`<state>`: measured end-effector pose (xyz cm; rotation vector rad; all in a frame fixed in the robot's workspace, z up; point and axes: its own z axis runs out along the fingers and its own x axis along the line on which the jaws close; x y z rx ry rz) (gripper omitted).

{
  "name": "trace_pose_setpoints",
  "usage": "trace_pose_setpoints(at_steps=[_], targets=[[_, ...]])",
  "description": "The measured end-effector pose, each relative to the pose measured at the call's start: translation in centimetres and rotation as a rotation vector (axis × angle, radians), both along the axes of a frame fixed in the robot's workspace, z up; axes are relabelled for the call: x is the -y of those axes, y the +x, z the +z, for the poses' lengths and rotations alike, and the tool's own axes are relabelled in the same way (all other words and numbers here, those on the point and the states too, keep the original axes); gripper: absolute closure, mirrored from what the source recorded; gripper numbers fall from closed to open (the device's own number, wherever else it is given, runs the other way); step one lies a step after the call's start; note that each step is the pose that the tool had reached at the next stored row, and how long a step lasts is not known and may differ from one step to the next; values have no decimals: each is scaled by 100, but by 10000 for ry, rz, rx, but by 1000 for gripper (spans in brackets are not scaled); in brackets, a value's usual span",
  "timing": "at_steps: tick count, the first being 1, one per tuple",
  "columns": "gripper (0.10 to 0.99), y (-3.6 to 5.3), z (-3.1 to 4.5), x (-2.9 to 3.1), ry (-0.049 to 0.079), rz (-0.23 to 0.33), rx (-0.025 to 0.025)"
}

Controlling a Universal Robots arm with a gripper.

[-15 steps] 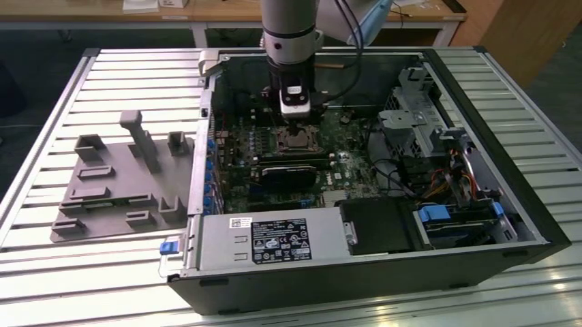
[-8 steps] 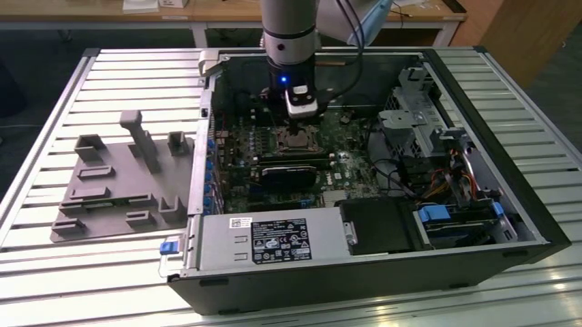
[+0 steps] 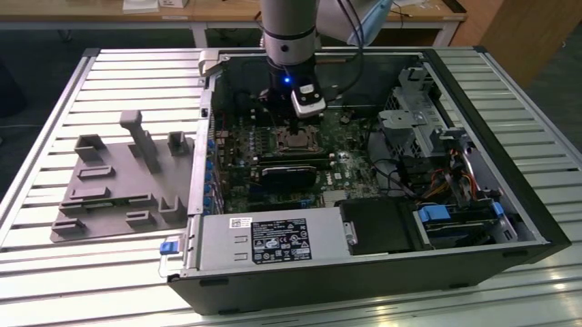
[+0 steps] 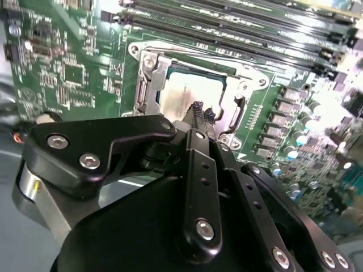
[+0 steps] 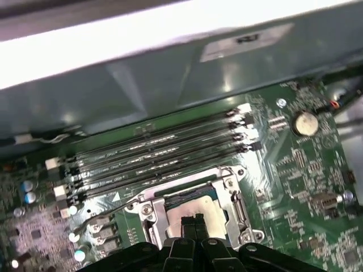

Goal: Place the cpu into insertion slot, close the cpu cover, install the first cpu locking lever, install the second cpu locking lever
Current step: 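Close the cpu cover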

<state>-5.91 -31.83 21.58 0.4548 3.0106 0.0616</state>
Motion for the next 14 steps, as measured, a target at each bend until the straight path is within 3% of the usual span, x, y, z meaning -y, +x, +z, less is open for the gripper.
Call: trace_pose_setpoints(at_steps=[5, 7, 9, 14], targets=[[984, 0, -14, 0, -44, 833, -5], [984, 0, -25, 0, -87, 1030, -39], [984, 0, -36, 0, -152, 1186, -110], [984, 6, -58, 0, -316, 1460, -345]])
